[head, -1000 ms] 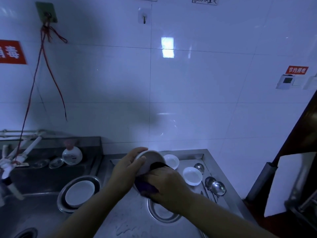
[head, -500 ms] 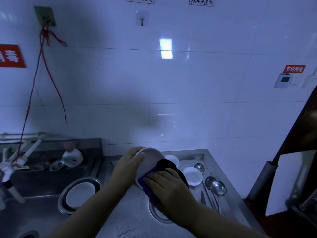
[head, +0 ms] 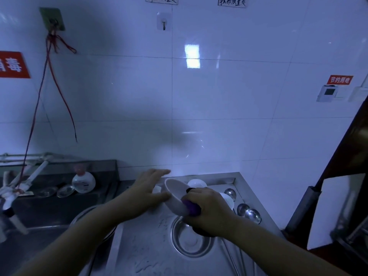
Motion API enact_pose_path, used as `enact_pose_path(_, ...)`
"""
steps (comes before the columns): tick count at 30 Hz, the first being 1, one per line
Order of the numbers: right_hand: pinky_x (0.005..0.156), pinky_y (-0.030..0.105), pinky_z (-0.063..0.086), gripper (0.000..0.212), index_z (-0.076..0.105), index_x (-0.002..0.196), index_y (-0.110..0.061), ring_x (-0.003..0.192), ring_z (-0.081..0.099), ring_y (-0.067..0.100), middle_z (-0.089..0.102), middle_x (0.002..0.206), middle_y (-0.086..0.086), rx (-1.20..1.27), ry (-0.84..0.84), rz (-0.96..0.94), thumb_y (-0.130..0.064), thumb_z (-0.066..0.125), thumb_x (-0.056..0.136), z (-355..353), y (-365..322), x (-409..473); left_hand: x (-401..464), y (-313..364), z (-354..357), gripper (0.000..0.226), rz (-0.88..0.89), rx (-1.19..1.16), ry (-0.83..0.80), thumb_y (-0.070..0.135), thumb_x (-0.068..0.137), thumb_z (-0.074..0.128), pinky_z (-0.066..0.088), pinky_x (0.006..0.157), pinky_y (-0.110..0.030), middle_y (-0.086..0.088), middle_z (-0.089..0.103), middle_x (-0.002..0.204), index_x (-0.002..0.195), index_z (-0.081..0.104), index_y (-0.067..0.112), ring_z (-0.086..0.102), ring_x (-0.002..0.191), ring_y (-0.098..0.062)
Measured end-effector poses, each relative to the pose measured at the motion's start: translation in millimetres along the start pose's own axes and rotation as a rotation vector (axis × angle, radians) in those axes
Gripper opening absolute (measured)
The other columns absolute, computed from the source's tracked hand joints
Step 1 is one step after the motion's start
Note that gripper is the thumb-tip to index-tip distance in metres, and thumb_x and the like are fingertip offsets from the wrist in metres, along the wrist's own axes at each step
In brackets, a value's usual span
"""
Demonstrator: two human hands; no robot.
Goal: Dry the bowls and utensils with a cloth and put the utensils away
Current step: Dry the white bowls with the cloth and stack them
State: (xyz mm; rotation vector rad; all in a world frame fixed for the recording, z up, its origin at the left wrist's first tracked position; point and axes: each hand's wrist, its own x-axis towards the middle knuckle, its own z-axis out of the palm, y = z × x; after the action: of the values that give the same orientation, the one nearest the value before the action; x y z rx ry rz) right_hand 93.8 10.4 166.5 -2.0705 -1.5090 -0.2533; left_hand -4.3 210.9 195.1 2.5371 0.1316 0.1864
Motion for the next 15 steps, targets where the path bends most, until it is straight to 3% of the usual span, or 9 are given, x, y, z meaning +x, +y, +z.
enact_pose_path(3, 0.067, 0.022, 0.037, 0.032, 0.065, 0.095, -0.022, 0.079, 0.055, 0.008, 0.067, 0.092, -0.005, -0.007, -0.065, -0.016, -0.035, 0.077, 0.068, 0, 2, 0, -2, 0, -11, 0.057, 0.288, 0.265, -0.069, 0.052, 0.077, 0.063, 0.014, 0.097, -0.008, 0.037, 0.029, 0.121, 0.129, 0.041, 0.047, 0.005, 0.121, 0.020)
enact_pose_path(6, 0.070, 0.019, 0.036, 0.036, 0.066, 0.099, -0.020, 0.082, 0.055, 0.007, 0.066, 0.095, -0.004, 0.005, -0.089, -0.028, -0.033, 0.079, 0.068, 0, 2, 0, 0, 6, -12, 0.035, 0.362, 0.401, -0.105, 0.039, 0.081, 0.064, 0.022, 0.089, -0.006, 0.027, 0.048, 0.116, 0.115, 0.057, 0.039, 0.030, 0.117, 0.010)
enact_pose_path(7, 0.071, 0.016, 0.036, 0.037, 0.066, 0.100, -0.020, 0.084, 0.055, 0.007, 0.066, 0.096, -0.004, 0.007, -0.104, -0.033, -0.032, 0.080, 0.068, -1, 1, 0, 0, 8, -11, 0.027, 0.358, 0.437, -0.112, 0.037, 0.082, 0.064, 0.030, 0.085, -0.008, 0.021, 0.054, 0.112, 0.109, 0.060, 0.036, 0.041, 0.108, 0.005)
enact_pose_path(9, 0.076, 0.010, 0.036, 0.040, 0.067, 0.105, -0.020, 0.090, 0.056, 0.005, 0.067, 0.100, -0.005, 0.031, -0.109, -0.050, -0.028, 0.081, 0.069, -4, -1, 0, -1, 11, -9, 0.018, 0.335, 0.448, -0.138, 0.035, 0.083, 0.064, 0.034, 0.074, -0.008, 0.015, 0.058, 0.102, 0.101, 0.062, 0.031, 0.045, 0.088, 0.005)
enact_pose_path(12, 0.084, 0.011, 0.044, 0.042, 0.065, 0.113, -0.024, 0.097, 0.056, -0.001, 0.063, 0.106, -0.018, 0.197, 0.049, -0.016, -0.014, 0.077, 0.074, -13, 0, -6, -5, 7, -11, 0.011, 0.263, 0.247, -0.175, 0.029, 0.082, 0.066, 0.036, 0.066, -0.006, 0.019, 0.053, 0.088, 0.091, 0.061, 0.032, 0.047, 0.078, 0.009)
enact_pose_path(15, 0.077, 0.017, 0.049, 0.049, 0.067, 0.103, -0.033, 0.086, 0.064, 0.002, 0.068, 0.095, -0.020, 0.418, 0.354, 0.214, 0.009, 0.067, 0.077, -25, 7, -10, -11, 0, -8, 0.017, 0.136, -0.122, -0.139, 0.013, 0.080, 0.068, 0.045, 0.069, -0.019, 0.010, 0.059, 0.082, 0.082, 0.060, 0.028, 0.055, 0.074, 0.003)
